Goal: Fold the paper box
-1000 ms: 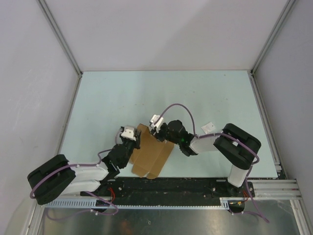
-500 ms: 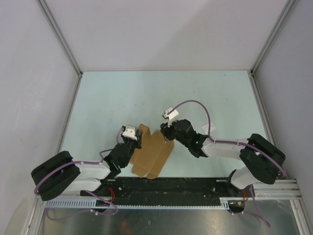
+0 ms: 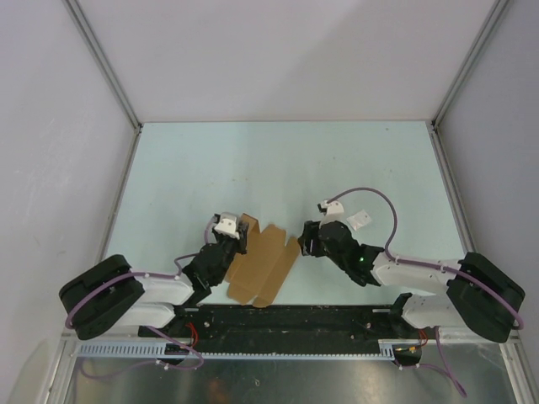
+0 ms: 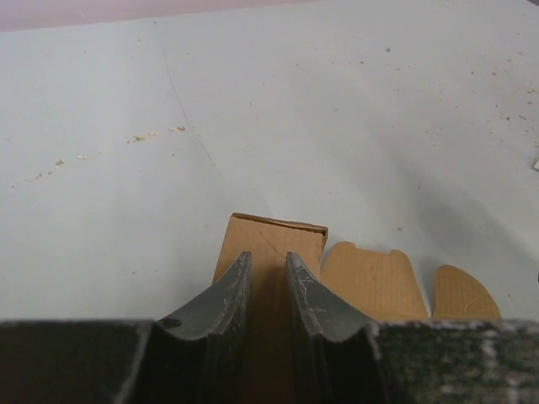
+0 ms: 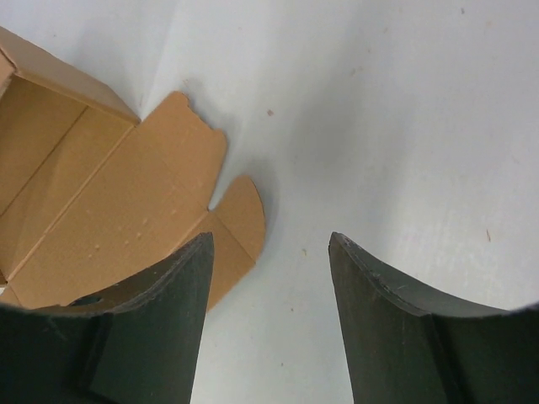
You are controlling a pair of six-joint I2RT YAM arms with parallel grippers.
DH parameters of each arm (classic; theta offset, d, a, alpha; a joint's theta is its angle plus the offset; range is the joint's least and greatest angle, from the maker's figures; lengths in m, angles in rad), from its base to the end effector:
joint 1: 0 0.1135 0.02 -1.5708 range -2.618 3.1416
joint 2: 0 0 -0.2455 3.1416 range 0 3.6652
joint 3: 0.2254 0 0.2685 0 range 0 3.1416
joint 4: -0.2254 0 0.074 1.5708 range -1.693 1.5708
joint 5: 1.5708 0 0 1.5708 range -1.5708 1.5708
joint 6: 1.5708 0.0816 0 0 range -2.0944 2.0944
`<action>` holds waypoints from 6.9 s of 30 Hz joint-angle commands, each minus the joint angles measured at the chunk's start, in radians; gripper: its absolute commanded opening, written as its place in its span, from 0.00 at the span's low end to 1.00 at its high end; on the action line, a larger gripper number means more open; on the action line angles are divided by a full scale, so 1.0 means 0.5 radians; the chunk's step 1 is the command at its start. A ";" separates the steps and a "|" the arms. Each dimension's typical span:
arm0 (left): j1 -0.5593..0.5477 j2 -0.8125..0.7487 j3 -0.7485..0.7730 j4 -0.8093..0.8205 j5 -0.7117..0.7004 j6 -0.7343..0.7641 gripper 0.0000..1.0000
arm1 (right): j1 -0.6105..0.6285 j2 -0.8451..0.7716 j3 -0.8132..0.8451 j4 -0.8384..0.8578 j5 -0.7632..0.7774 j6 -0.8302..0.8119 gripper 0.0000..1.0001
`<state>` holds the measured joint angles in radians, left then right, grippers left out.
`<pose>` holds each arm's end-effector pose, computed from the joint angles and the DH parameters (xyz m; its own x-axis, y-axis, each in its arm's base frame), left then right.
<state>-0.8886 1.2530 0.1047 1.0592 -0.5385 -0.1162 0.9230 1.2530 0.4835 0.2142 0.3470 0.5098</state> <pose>0.1894 -0.1667 0.1198 -0.0956 -0.0401 -0.9946 0.3355 0.9394 -0.0701 0.2038 0.2234 0.1283 -0.5585 0.0224 -0.8292 -0.3471 0.9016 0.2582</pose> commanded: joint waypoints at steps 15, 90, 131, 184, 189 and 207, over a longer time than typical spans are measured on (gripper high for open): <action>0.004 -0.233 -0.031 -0.109 0.012 -0.035 0.31 | 0.053 -0.340 -0.688 0.572 -0.083 0.981 0.66; -0.002 -0.398 -0.127 -0.176 0.018 -0.071 0.35 | -0.404 0.203 -0.322 0.627 -0.744 0.470 0.56; 0.001 -0.413 -0.120 -0.179 -0.074 -0.044 0.35 | 0.038 0.993 -0.461 1.720 -0.523 1.180 0.57; -0.002 -0.993 -0.283 -0.333 0.000 -0.130 0.36 | -0.226 0.691 0.024 0.767 -0.896 0.159 0.05; -0.002 -1.067 -0.286 -0.345 -0.006 -0.133 0.36 | -0.324 0.317 0.235 0.299 -0.838 -0.047 0.00; -0.005 -1.190 -0.249 -0.440 0.071 -0.157 0.36 | -0.689 0.093 1.048 -1.149 -1.491 -0.611 0.00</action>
<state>-0.8890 0.6842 0.0555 0.8471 -0.5190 -0.1772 0.5903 1.3083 0.8829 -0.1741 -0.3489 0.3283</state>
